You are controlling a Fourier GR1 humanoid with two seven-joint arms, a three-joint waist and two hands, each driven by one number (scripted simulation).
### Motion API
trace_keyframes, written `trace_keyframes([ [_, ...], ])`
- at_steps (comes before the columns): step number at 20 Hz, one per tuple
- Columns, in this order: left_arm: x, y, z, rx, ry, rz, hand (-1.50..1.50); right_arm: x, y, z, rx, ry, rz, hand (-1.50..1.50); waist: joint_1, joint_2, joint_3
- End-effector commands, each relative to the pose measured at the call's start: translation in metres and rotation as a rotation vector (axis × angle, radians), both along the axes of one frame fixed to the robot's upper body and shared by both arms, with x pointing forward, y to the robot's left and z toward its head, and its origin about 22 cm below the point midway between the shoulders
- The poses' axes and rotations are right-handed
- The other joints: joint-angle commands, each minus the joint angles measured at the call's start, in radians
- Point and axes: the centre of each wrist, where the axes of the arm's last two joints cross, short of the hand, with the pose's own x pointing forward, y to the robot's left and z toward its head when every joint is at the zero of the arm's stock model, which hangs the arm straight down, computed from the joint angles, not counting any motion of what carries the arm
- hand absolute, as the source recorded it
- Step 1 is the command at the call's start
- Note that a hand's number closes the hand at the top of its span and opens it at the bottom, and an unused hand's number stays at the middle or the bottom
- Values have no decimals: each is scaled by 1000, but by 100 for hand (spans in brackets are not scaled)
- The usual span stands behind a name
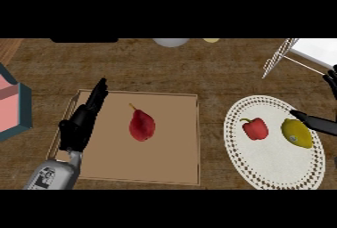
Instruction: Pick the bell pepper from the placemat and place it in the tiered shelf
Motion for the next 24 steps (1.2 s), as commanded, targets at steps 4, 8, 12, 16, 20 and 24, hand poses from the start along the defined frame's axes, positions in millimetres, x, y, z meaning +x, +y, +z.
trace_keyframes([
  [4,-8,-1,-3,9,1,-11,0,-2,-12,29,-288,139,222,-150,12,-9,-3],
  [8,9,3,-8,4,13,18,0,-15,6,56,-373,186,257,-150,-13,-10,-3],
  [12,-5,-2,-6,26,7,24,0,-24,16,88,-520,275,261,-150,-8,-14,-3],
  [16,-1,10,-6,29,-7,7,0,-26,36,118,-744,380,287,-150,-7,-12,-4],
  [20,-2,3,-10,10,3,-4,0,-30,65,128,-937,477,251,-150,6,-10,-4],
  [24,4,5,-22,-12,9,10,0,-55,94,140,-991,506,233,-150,-10,-9,-3],
])
